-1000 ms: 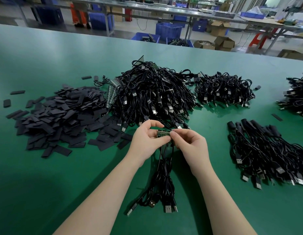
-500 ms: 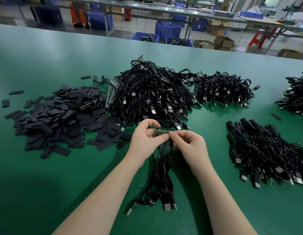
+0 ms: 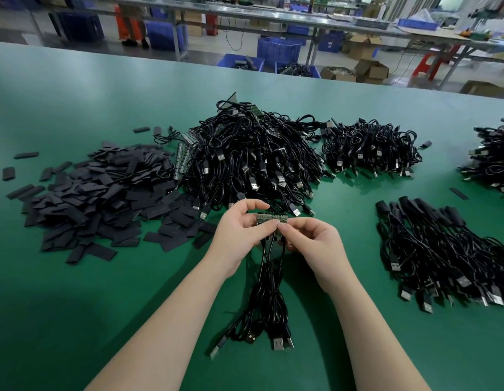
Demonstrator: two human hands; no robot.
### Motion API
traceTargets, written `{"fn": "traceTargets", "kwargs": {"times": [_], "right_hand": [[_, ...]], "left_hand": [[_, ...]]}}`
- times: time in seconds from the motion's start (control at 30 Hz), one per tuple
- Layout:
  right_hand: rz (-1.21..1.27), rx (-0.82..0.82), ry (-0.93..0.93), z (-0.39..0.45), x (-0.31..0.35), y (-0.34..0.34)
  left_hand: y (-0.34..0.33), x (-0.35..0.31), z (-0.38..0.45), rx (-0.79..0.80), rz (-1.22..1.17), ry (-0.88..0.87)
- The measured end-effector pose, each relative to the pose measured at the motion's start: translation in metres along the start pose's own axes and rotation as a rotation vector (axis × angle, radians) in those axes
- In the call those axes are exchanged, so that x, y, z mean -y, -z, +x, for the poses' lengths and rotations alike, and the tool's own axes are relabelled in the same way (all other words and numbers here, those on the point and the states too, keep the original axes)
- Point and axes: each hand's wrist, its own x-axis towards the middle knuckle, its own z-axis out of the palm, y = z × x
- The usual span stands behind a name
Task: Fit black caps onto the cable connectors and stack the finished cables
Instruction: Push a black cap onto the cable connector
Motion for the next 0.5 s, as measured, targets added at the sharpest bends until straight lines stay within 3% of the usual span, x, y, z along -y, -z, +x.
{"fn": "traceTargets", "kwargs": {"times": [0.5], "right_hand": [[-0.209, -0.061, 0.033, -0.0010, -0.0020, -0.0073]], "left_hand": [[0.0001, -0.0083, -0.0029, -0.046, 0.207, -0.079]]}}
